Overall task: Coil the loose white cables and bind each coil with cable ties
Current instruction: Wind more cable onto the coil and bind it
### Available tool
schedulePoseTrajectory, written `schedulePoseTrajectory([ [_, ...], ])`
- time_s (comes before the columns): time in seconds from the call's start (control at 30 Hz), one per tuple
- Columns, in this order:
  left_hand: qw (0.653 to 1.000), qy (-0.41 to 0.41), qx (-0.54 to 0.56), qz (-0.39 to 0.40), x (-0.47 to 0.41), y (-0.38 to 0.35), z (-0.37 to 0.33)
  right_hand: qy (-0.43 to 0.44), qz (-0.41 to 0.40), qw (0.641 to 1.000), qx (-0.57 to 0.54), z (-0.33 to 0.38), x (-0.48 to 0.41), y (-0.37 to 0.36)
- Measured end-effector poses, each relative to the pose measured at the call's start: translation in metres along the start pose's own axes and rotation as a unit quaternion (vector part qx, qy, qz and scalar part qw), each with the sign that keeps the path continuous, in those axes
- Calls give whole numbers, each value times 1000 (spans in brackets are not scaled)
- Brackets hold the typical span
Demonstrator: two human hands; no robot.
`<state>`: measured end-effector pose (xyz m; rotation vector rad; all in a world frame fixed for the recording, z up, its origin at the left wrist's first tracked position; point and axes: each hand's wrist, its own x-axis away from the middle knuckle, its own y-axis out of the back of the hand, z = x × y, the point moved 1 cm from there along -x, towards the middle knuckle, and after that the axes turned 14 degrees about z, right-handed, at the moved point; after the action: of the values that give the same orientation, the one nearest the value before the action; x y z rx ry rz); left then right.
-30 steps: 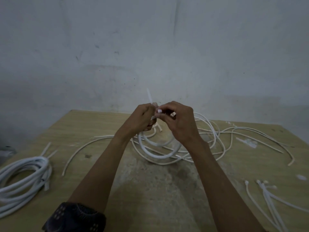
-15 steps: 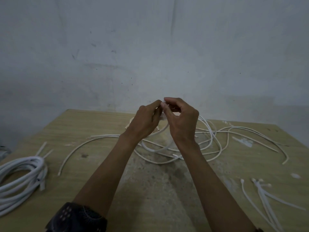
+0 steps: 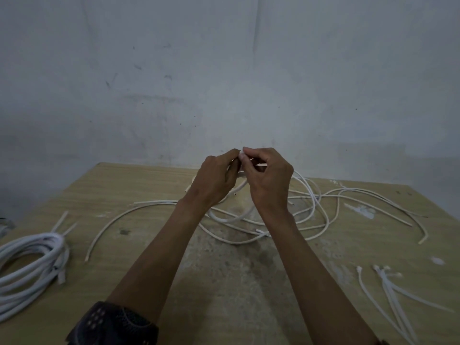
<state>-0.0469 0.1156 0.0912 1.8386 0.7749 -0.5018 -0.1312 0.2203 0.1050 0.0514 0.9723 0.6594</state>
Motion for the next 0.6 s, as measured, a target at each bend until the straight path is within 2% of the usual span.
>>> schedulePoseTrajectory([
  [0.3, 999, 13, -44, -14, -1, -6, 3, -50, 31, 997, 57, -5, -3, 7],
  [0.47, 1000, 2, -3, -27, -1, -4, -5, -62, 44, 997, 20, 1, -5, 8],
  [0.6, 999, 13, 18, -34, -2, 1, -6, -41, 87, 995, 1, 3, -9, 14],
])
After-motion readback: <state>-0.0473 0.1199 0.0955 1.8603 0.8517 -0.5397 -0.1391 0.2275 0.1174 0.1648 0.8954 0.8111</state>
